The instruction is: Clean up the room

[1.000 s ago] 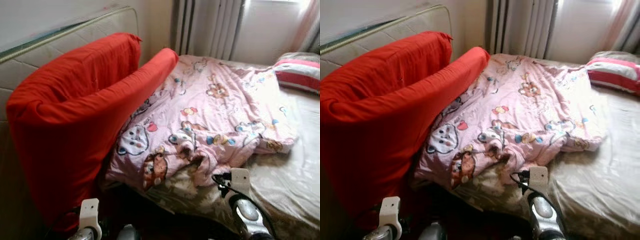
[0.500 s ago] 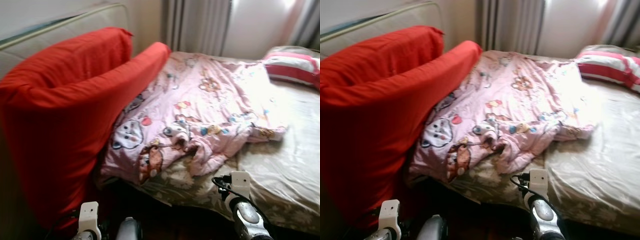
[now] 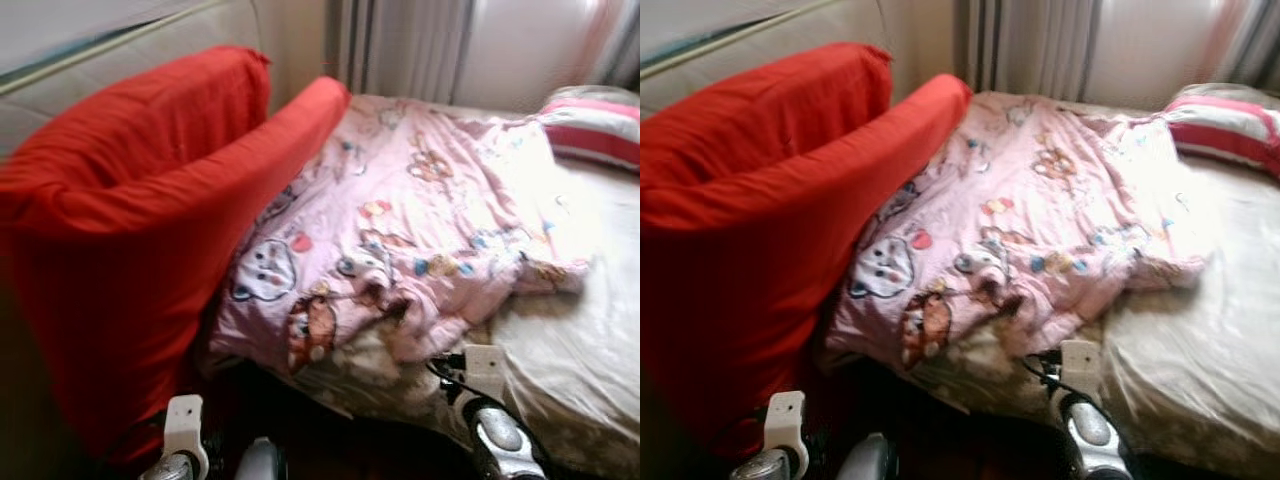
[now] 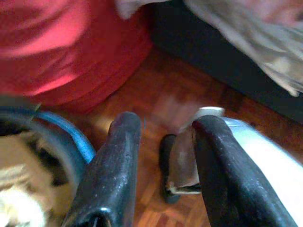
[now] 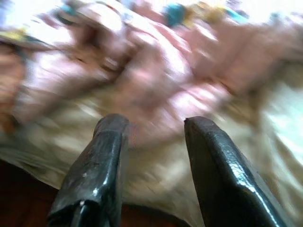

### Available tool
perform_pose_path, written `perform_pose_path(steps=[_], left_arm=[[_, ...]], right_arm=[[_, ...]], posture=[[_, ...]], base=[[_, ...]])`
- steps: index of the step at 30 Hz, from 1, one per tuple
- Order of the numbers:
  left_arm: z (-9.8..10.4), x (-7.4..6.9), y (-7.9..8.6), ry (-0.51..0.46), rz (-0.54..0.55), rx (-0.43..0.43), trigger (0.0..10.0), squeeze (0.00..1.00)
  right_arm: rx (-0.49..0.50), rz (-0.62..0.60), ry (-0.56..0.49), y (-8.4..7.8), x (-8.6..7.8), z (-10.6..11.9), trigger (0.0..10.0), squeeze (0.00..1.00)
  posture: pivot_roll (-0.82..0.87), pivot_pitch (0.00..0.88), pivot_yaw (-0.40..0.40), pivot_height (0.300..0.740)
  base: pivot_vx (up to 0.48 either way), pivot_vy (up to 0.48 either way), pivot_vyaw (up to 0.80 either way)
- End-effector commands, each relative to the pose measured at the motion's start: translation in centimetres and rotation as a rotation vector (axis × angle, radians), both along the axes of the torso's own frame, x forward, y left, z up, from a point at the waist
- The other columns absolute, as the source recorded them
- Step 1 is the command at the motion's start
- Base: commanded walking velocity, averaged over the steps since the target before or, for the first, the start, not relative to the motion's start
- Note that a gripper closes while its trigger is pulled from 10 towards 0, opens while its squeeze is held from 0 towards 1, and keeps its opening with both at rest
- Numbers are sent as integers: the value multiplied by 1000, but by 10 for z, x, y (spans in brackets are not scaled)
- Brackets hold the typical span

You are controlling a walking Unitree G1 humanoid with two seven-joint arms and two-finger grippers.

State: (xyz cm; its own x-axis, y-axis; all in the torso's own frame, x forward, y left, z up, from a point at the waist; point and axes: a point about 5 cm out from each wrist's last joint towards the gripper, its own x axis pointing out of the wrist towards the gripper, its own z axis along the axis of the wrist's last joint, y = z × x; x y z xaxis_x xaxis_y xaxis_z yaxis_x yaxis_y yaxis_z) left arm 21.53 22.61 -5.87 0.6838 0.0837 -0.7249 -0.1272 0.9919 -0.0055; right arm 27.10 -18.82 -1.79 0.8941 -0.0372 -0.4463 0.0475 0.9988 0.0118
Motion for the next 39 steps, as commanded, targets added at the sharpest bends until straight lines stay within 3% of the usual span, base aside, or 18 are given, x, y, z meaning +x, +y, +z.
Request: perform_pose_path(steps=[1,24,39], left_arm=[[1,1,-1,0,-13,9,10000,0],[1,1,0,-1,-16,10,10000,0],[1,1,0,-1,-18,12,10000,0]], right_arm=[[1,11,-9,1,1,1,10000,0],[20,-74,26,-6,0,-1,10000,0],[15,-11,-3,2,4,3,10000,0]], posture=[[10,0,6,639],[11,0,8,639],[12,0,9,639]], base=[[240,0,469],[210,0,-46],[243,0,-80]])
